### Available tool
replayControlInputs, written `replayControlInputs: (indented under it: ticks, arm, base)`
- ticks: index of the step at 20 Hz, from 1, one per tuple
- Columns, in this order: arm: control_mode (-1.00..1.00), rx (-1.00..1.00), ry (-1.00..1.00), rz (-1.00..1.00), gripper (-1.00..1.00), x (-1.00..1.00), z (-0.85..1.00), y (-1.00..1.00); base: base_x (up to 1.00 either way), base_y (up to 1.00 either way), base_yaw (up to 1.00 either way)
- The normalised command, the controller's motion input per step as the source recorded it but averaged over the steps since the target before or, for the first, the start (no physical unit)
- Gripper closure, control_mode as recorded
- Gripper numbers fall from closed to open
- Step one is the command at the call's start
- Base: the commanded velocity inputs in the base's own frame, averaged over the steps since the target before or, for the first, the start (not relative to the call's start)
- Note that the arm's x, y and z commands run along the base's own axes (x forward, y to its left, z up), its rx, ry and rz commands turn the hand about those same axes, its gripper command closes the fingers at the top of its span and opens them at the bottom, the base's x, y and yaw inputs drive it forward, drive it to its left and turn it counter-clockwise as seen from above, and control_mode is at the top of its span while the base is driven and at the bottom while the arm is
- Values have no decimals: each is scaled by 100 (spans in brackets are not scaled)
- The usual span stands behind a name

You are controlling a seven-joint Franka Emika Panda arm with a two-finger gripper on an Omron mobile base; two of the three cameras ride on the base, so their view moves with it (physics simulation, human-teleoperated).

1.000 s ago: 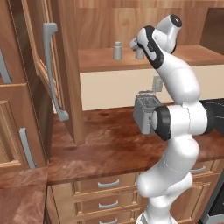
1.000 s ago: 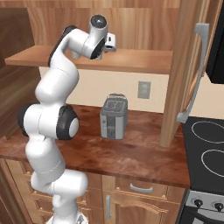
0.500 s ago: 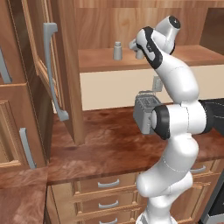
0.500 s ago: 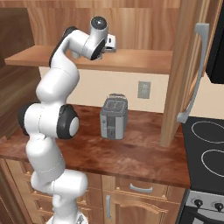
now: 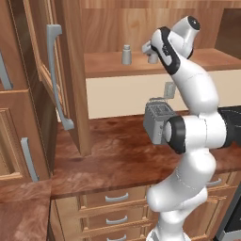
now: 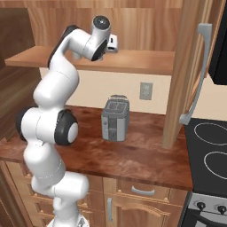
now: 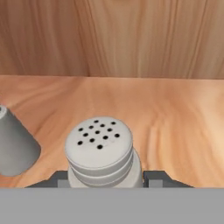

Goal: Move the shaker and shaker from the cabinet to the dining counter.

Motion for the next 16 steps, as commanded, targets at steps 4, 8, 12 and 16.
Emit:
replayControlInputs:
  ticks: [4,8,12,16]
  arm:
    - [-100,0,-6,5,100,-67,0,-6]
    - [-100,0,-7,3,100,-72,0,-2]
    - [-100,0,-7,0,100,-76,-1,0]
    - [-100,0,-1,0,100,-71,0,2]
  base:
    - [0,0,0]
    - [0,0,0]
    - [0,0,0]
    - [0,0,0]
